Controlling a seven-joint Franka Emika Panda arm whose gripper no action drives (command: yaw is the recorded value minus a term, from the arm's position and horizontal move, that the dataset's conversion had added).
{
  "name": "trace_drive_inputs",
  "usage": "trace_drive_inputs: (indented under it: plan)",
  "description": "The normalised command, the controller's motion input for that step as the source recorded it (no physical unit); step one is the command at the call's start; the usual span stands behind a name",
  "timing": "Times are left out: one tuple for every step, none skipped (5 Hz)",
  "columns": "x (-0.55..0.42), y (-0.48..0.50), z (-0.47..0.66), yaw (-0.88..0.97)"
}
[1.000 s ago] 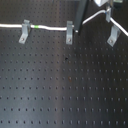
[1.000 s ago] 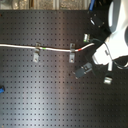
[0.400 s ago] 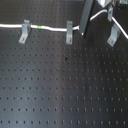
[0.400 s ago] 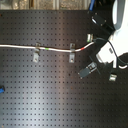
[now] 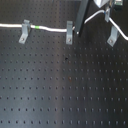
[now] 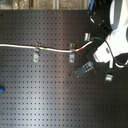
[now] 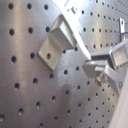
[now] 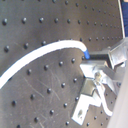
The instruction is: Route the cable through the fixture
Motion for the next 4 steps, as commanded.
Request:
trace_drive_inputs:
  plan:
    - [0.005, 0.005, 0.69, -0.01]
    - [-0.008, 0.031, 0.73, -0.05]
    - [-0.069, 0.060, 0.65, -0.09]
    - [-0.160, 0.043, 0.48, -0.06]
